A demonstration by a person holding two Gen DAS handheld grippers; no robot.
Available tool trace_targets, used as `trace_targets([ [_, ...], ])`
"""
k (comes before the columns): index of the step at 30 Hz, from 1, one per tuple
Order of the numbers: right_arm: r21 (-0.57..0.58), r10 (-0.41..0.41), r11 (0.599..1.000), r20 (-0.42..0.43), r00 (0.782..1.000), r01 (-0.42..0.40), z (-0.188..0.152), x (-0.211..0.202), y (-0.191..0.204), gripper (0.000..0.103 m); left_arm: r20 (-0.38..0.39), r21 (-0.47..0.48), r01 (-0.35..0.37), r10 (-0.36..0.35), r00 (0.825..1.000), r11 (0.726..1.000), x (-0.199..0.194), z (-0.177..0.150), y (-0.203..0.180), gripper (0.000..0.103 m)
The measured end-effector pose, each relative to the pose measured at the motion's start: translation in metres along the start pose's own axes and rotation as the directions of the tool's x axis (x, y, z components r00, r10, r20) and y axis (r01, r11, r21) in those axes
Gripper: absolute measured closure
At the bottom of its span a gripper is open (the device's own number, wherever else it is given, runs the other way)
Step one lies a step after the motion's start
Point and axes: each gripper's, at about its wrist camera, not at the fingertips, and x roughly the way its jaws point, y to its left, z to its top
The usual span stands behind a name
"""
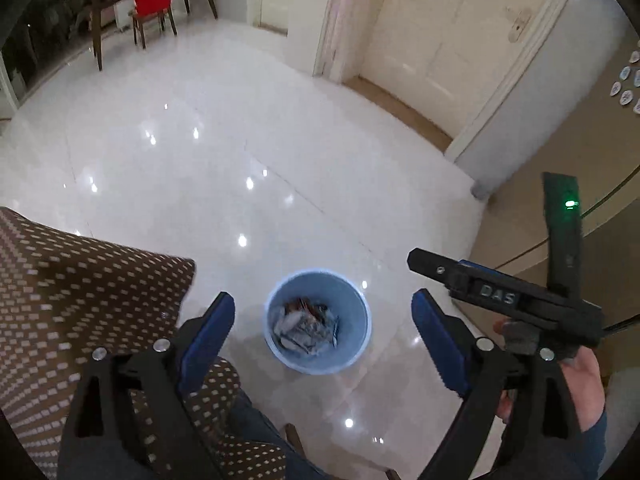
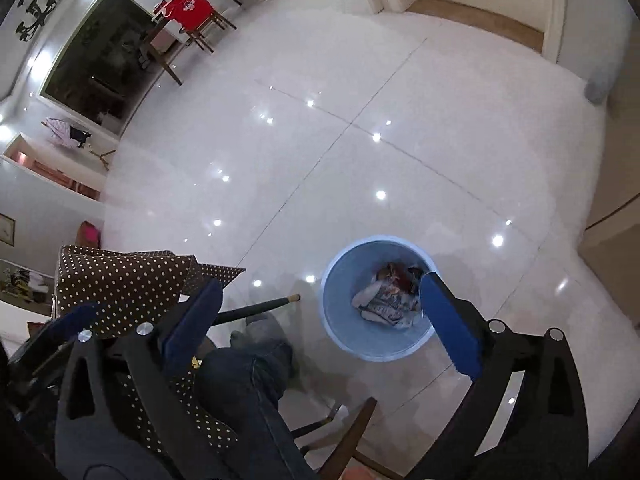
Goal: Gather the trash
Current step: 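Carry blue tube and teal snack stick over the bin and open both tools, then move both open tools back over the table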
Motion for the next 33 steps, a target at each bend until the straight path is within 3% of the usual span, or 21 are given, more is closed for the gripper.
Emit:
trace_targets([
  [9, -0.094, 0.058, 0.994, 0.081, 0.995, -0.050, 0.002, -0.038, 0.064, 0.006, 0.175, -0.044, 0.011, -0.003, 0.985, 0.999, -0.086, -0.007, 0.023, 0.013],
  [17, -0.219, 0.131, 0.970, 0.113, 0.985, -0.104, -0.005, -0.061, 0.136, 0.006, 0.281, -0.109, -0.046, 0.075, 0.957, 0.993, -0.142, -0.031, 0.061, 0.013],
  [24, -0.332, 0.175, 0.933, 0.083, 0.981, -0.138, -0.020, -0.061, 0.198, 0.006, 0.335, -0.187, -0.090, 0.149, 0.930, 0.978, -0.182, -0.057, 0.101, 0.013],
  [30, -0.436, 0.201, 0.885, 0.038, 0.979, -0.164, -0.040, -0.048, 0.263, 0.006, 0.366, -0.299, -0.157, 0.265, 0.892, 0.941, -0.220, -0.091, 0.150, 0.013],
  [33, -0.485, 0.207, 0.856, 0.001, 0.978, -0.181, -0.055, -0.036, 0.295, 0.006, 0.363, -0.369, -0.201, 0.340, 0.868, 0.908, -0.235, -0.110, 0.177, 0.013],
])
